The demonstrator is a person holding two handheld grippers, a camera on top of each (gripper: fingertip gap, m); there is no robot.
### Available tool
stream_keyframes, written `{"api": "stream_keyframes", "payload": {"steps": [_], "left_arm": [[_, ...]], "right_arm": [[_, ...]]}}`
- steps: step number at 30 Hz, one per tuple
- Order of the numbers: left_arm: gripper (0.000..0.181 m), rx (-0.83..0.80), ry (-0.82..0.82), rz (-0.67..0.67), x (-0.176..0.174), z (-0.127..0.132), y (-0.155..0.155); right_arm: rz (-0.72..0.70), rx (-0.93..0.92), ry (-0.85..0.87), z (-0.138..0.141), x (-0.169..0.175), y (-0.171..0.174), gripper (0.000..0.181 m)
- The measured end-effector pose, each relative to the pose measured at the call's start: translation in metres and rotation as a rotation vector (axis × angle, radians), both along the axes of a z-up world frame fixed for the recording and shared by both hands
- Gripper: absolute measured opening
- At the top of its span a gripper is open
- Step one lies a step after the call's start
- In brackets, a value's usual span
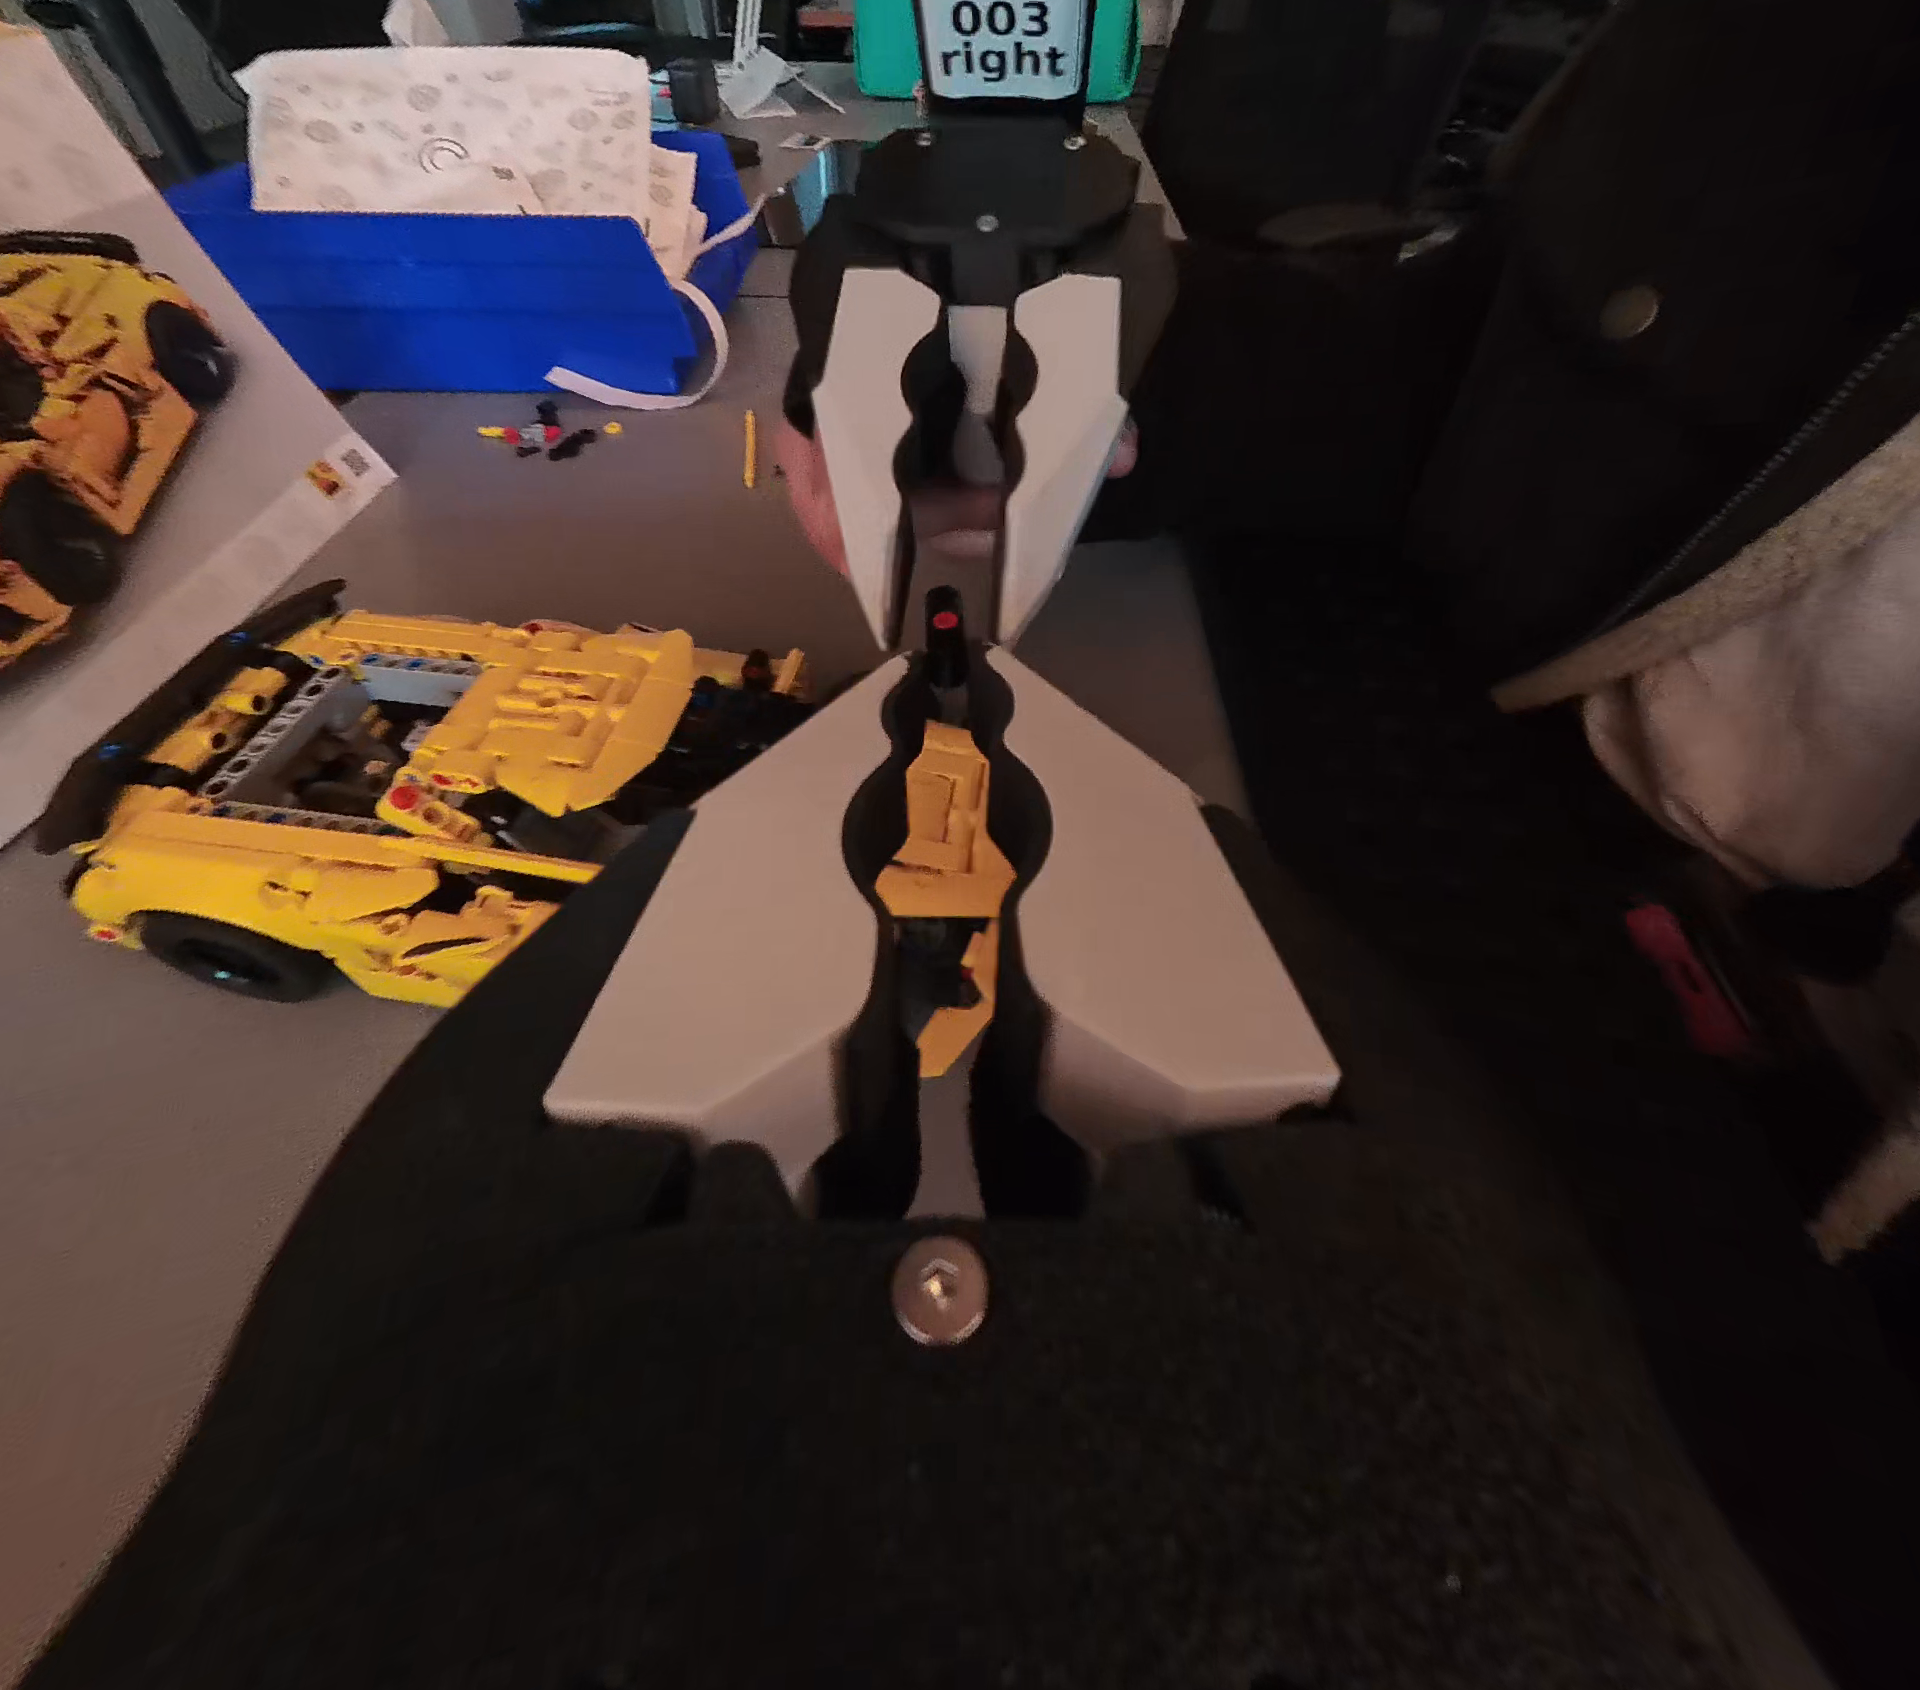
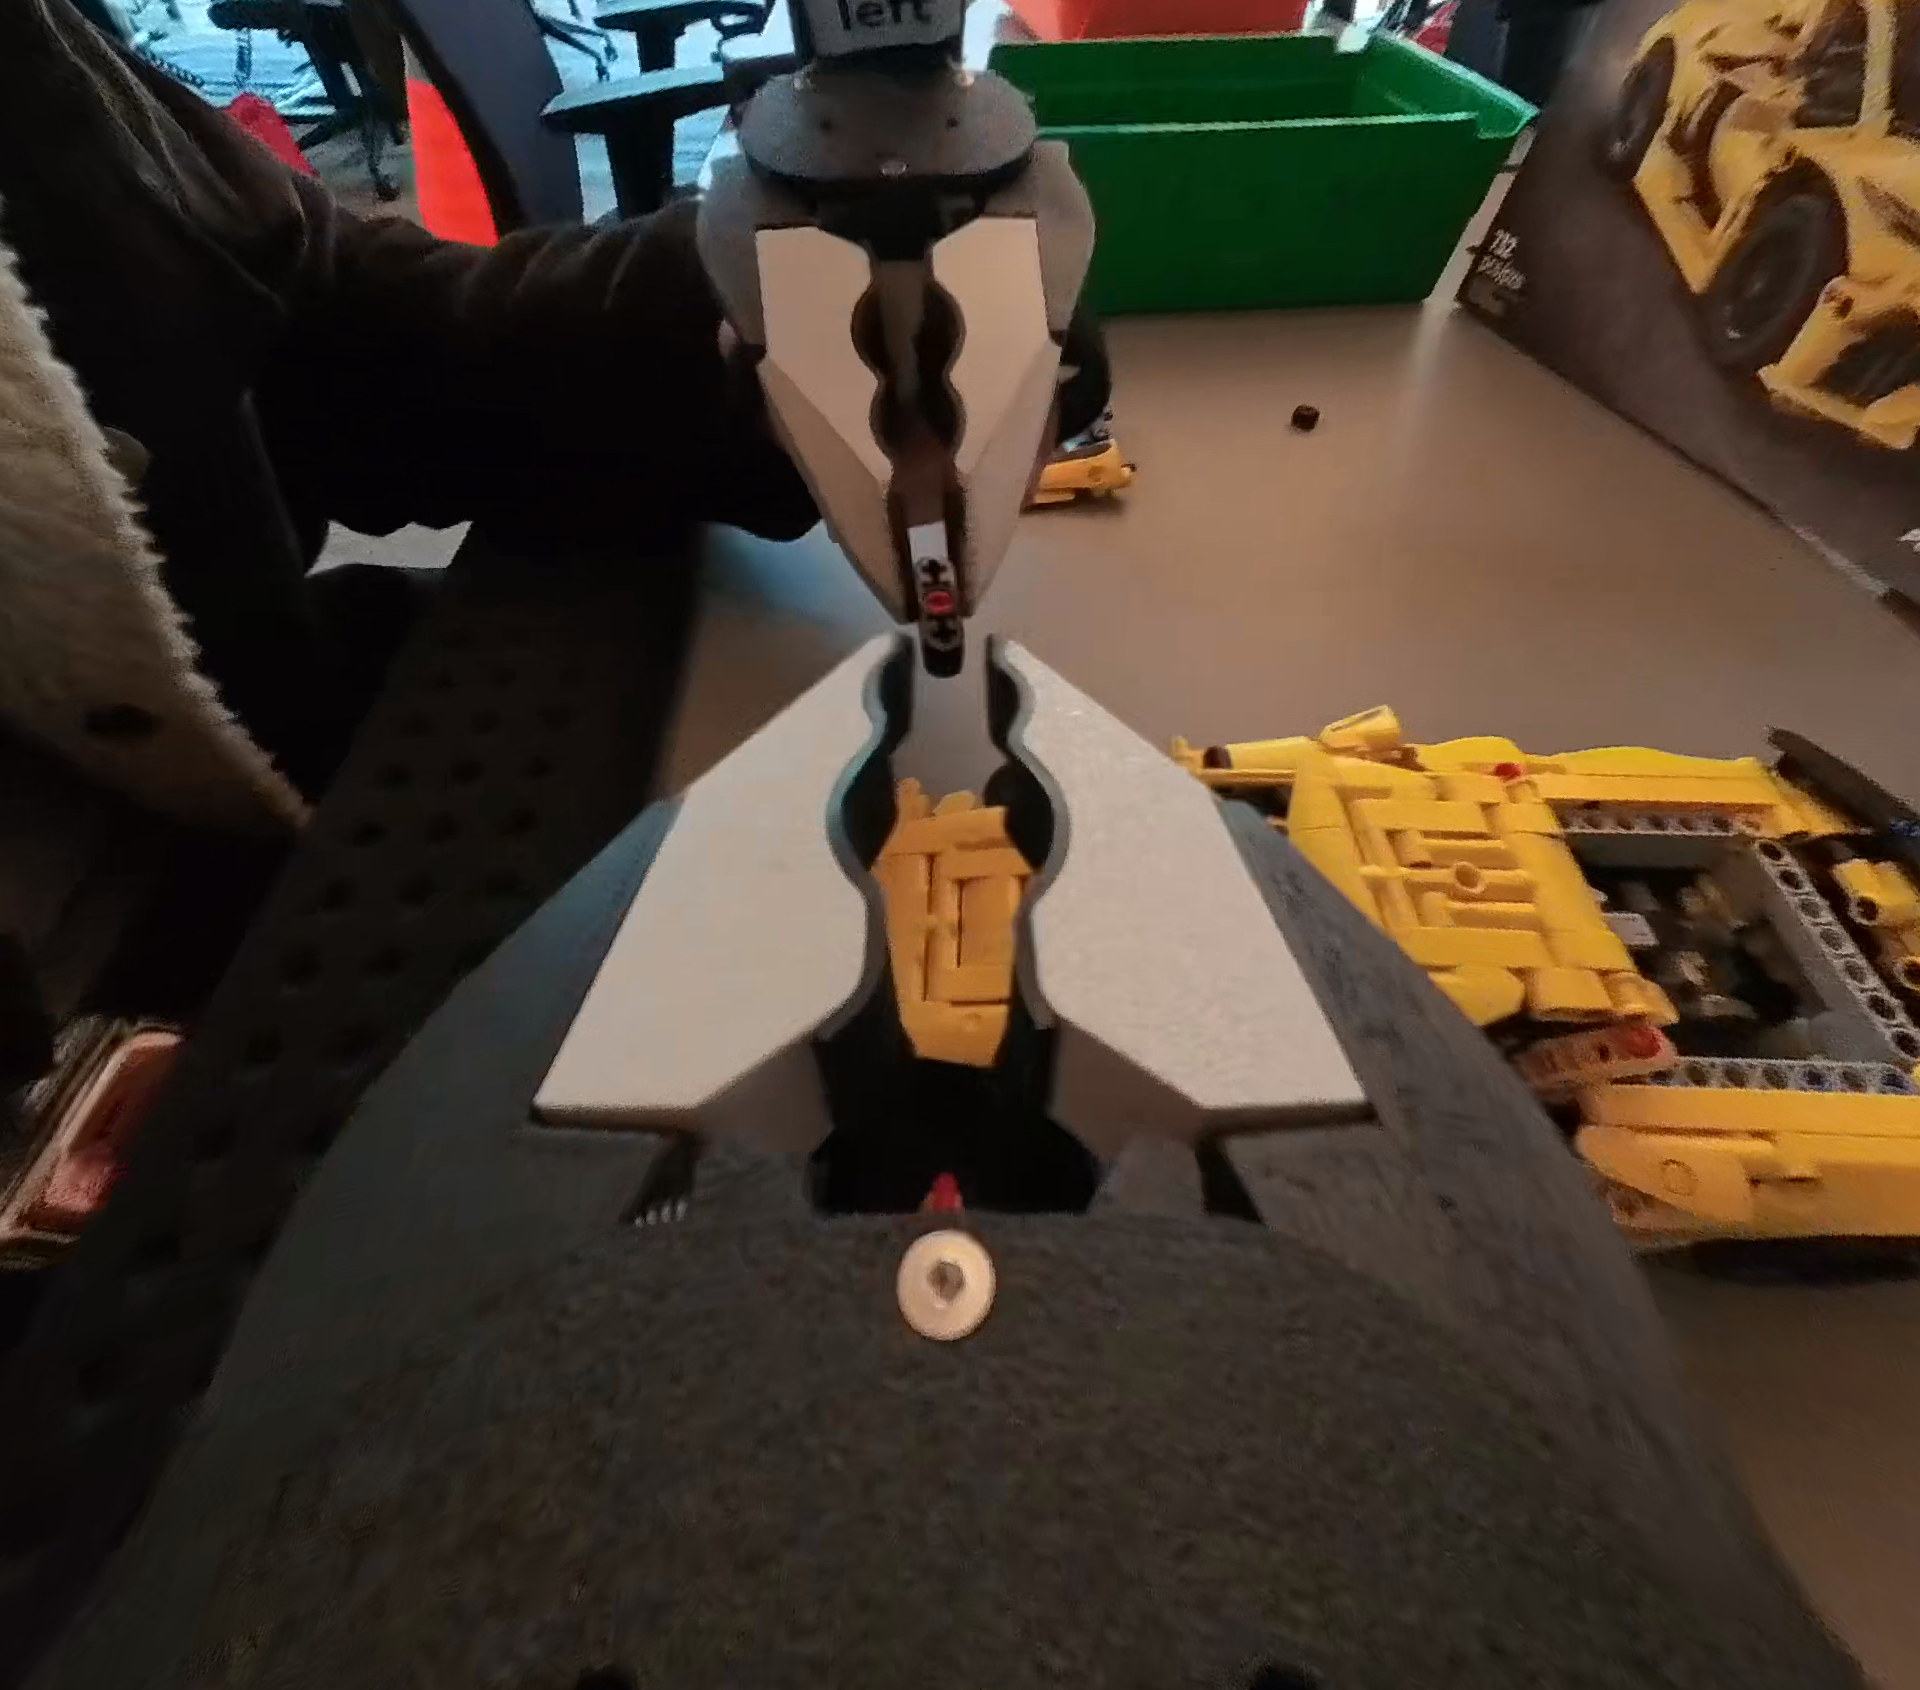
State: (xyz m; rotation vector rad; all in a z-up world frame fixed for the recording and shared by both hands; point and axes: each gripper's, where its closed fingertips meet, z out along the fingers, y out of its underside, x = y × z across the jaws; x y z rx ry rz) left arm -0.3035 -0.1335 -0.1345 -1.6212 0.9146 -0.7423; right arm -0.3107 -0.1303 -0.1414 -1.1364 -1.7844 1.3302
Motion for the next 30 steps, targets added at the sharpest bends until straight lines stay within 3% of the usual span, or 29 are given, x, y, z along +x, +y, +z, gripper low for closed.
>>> {"api": "stream_keyframes", "payload": {"steps": [4,8,16,23,30], "left_arm": [[0.007,-0.010,0.011,-0.018,0.004,-0.003,-0.003],[0.006,-0.028,-0.117,-0.023,0.001,0.013,-0.002],[0.007,-0.022,-0.189,0.027,-0.007,0.023,0.002],[0.007,-0.051,-0.257,0.025,-0.004,0.026,0.004],[0.007,-0.100,-0.282,0.029,-0.006,0.021,0.009]], "right_arm": [[0.034,-0.014,-0.011,-0.003,0.002,-0.005,0.007],[0.066,-0.266,-0.015,0.014,0.000,-0.006,0.006],[0.048,-0.485,0.029,0.027,-0.008,-0.001,0.006],[0.060,-0.570,0.049,0.034,-0.007,0.002,0.005],[0.020,-0.543,0.031,0.030,-0.010,0.007,0.006]]}}
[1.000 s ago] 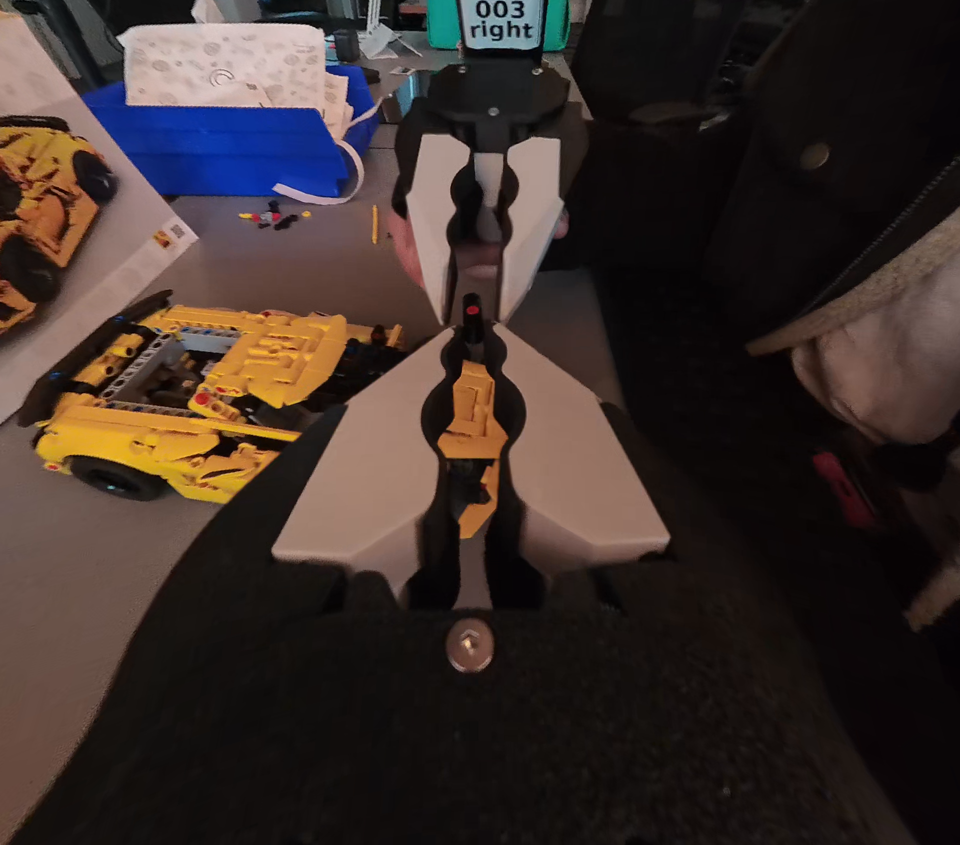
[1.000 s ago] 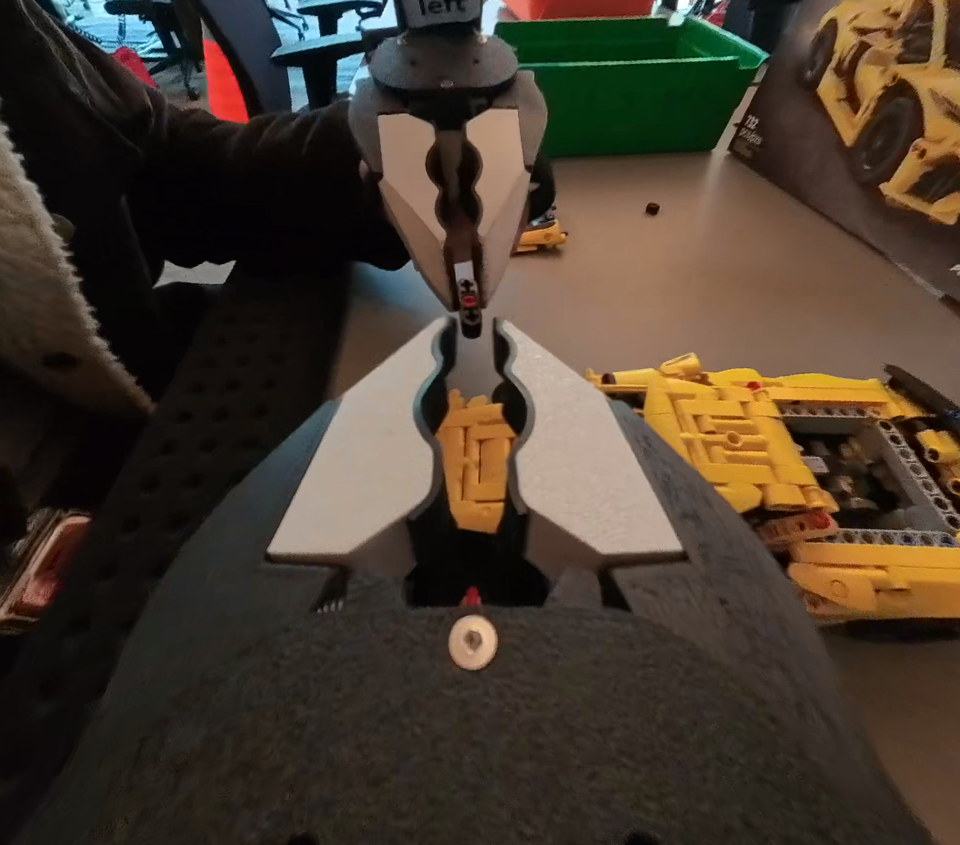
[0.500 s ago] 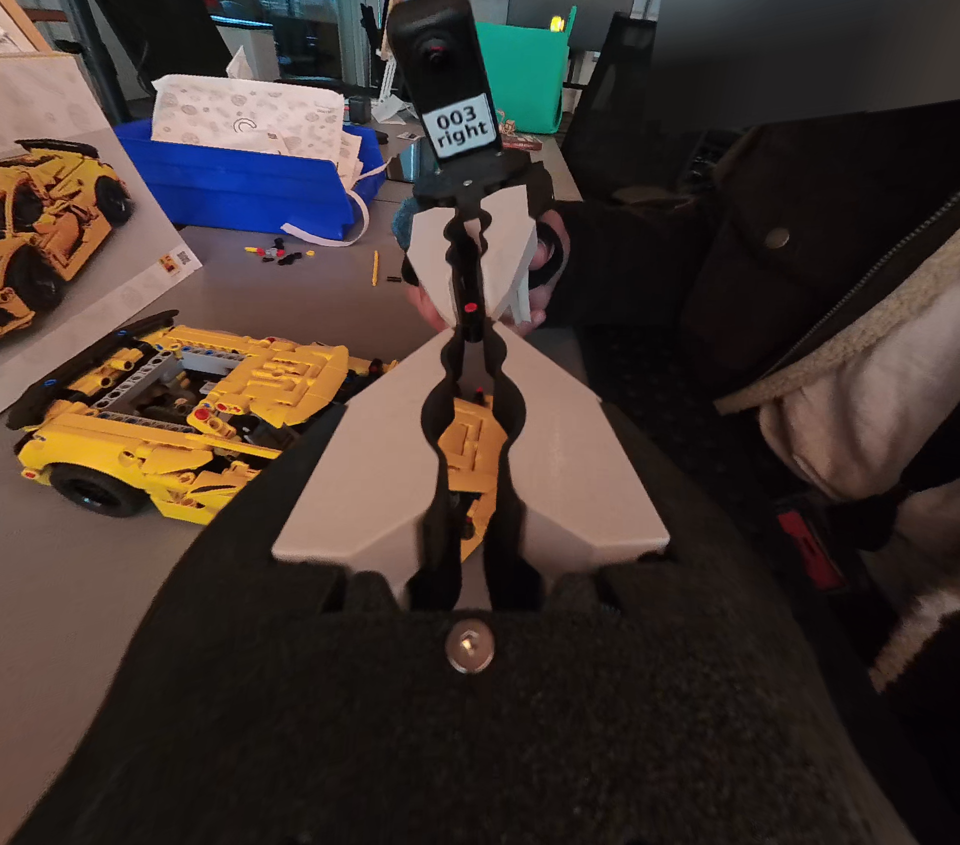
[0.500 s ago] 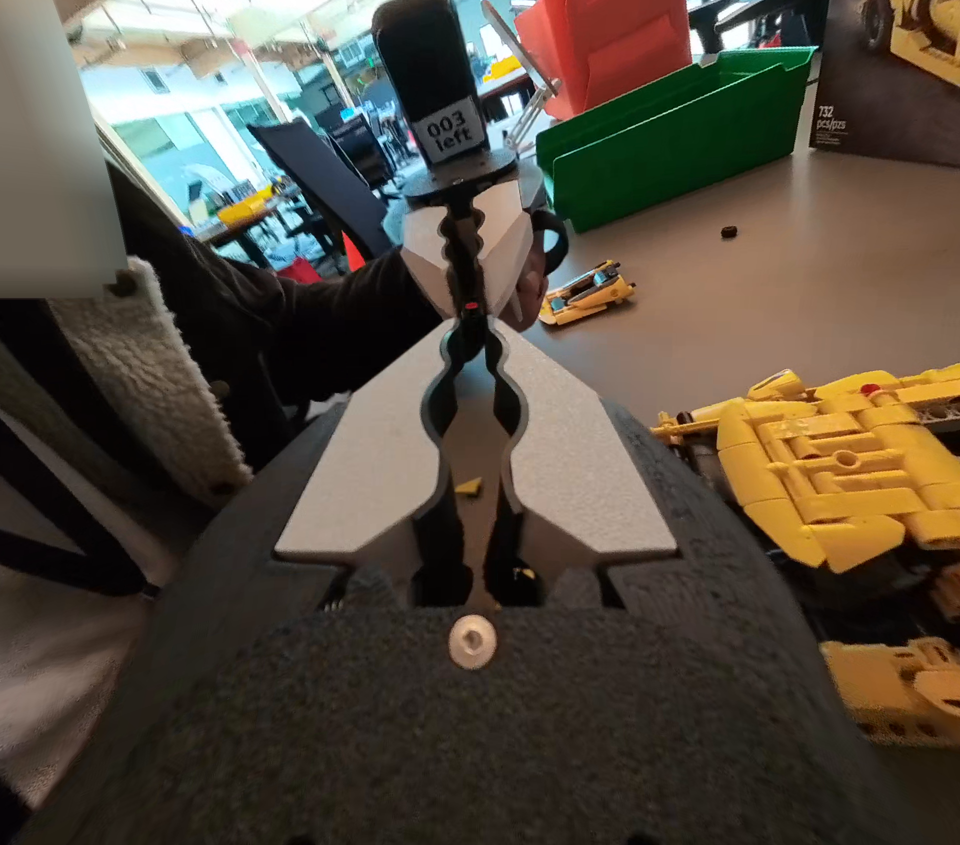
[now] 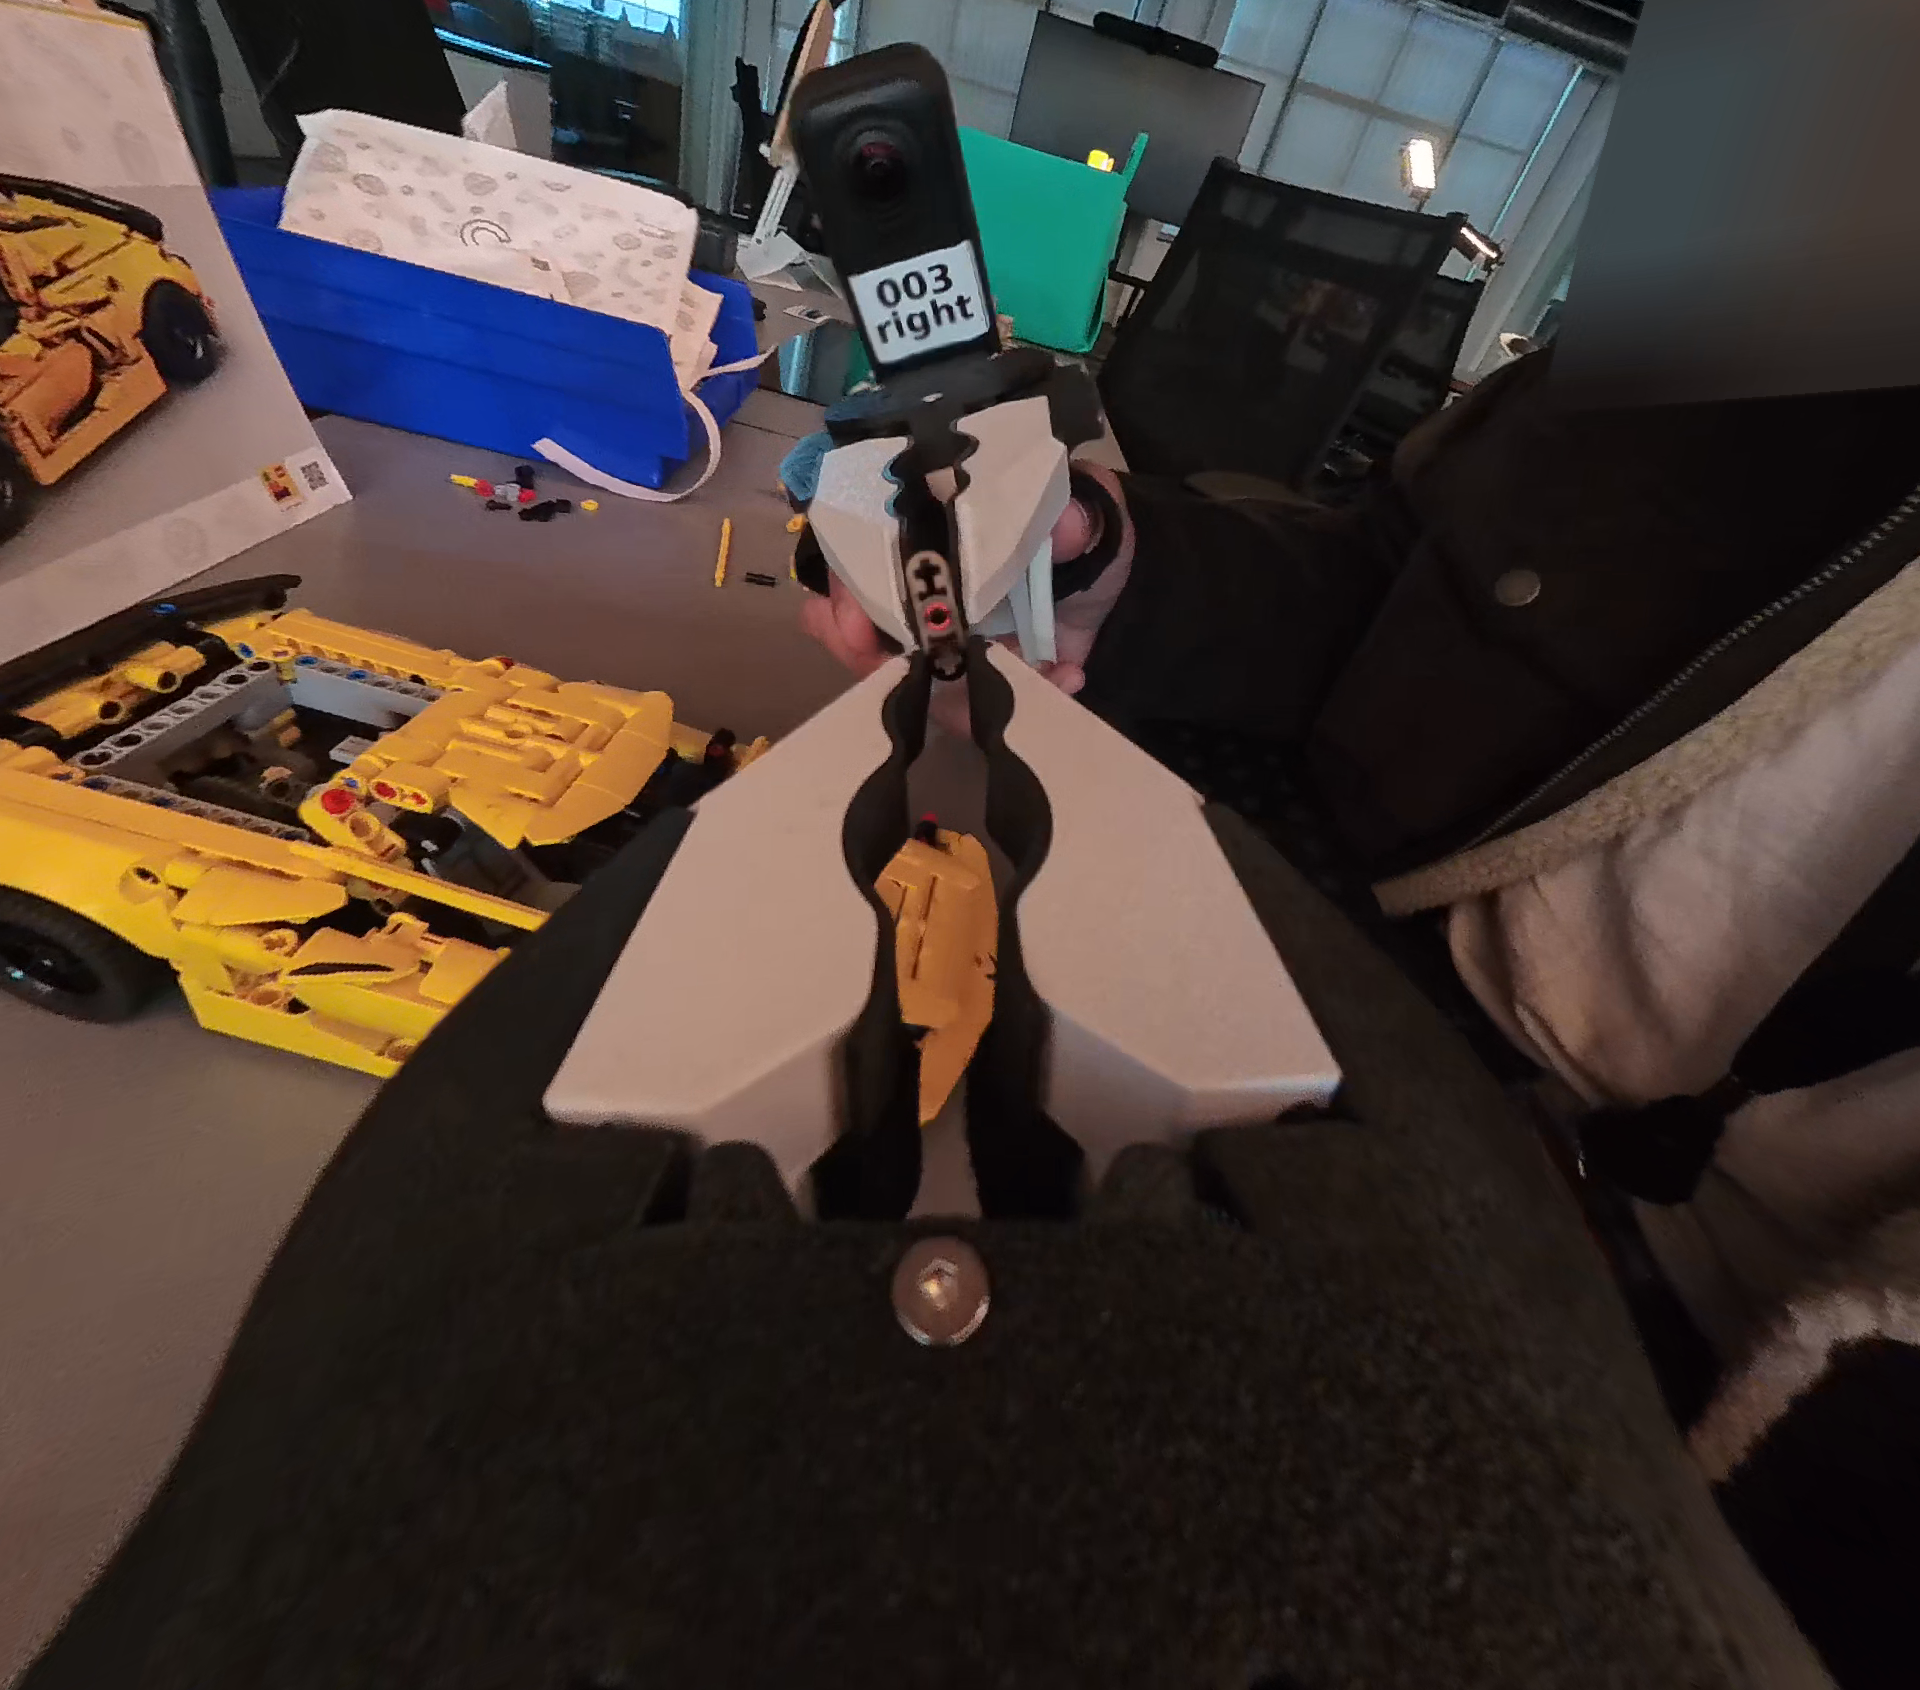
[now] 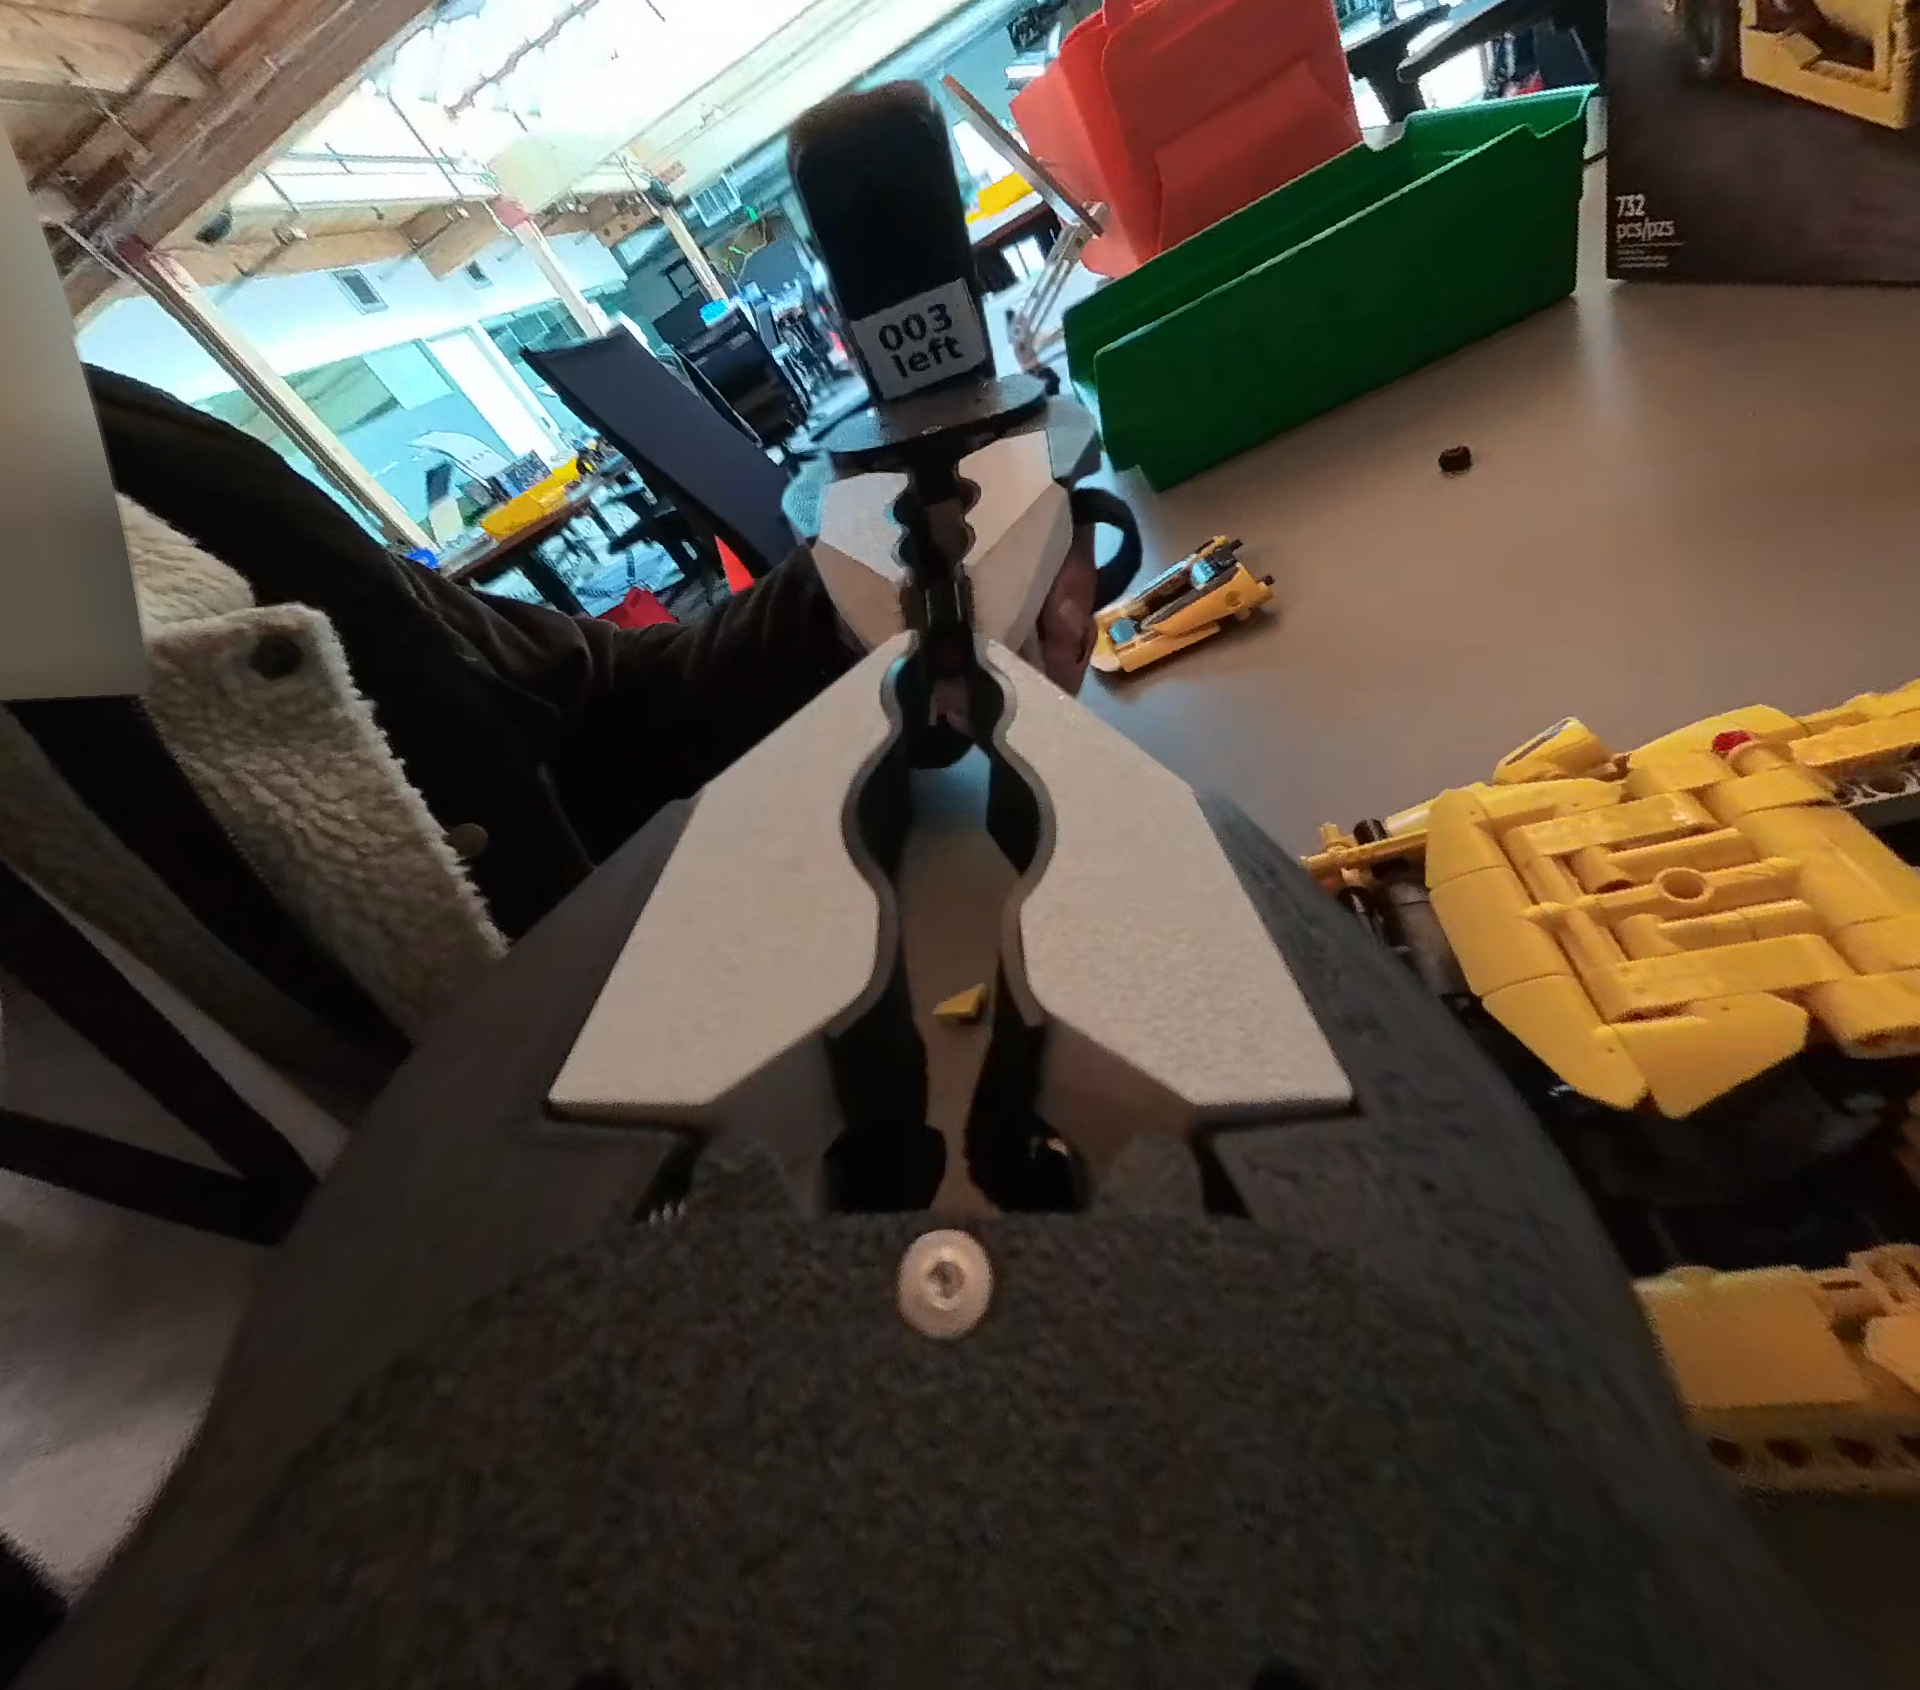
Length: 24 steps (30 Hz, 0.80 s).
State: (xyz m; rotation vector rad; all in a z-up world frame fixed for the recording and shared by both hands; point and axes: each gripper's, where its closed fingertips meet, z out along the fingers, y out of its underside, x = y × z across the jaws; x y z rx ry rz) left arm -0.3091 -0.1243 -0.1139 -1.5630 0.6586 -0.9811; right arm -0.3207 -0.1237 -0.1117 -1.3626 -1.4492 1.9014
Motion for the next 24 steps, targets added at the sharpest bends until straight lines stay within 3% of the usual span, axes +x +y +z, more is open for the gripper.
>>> {"api": "stream_keyframes", "payload": {"steps": [5,9,12,14,17,24], "left_arm": [[0.014,0.004,0.082,0.026,0.001,-0.011,0.003],[0.007,-0.004,0.103,0.025,0.002,-0.014,0.003],[0.007,-0.110,-0.050,0.048,-0.006,-0.008,0.012],[0.006,-0.200,-0.173,0.039,-0.011,-0.007,0.017],[0.006,-0.306,-0.293,-0.002,-0.008,-0.008,0.019],[0.006,-0.335,-0.272,-0.029,0.006,-0.017,0.018]], "right_arm": [[-0.010,0.143,-0.045,-0.011,0.004,0.000,0.006],[-0.047,0.234,-0.056,-0.014,0.004,0.003,0.006],[-0.262,0.586,0.069,-0.008,-0.001,0.016,0.012],[-0.412,0.849,0.099,-0.006,-0.003,0.023,0.028],[-0.490,1.070,0.100,-0.010,-0.007,0.023,0.037],[-0.473,1.157,-0.001,-0.025,-0.010,0.026,0.028]]}}
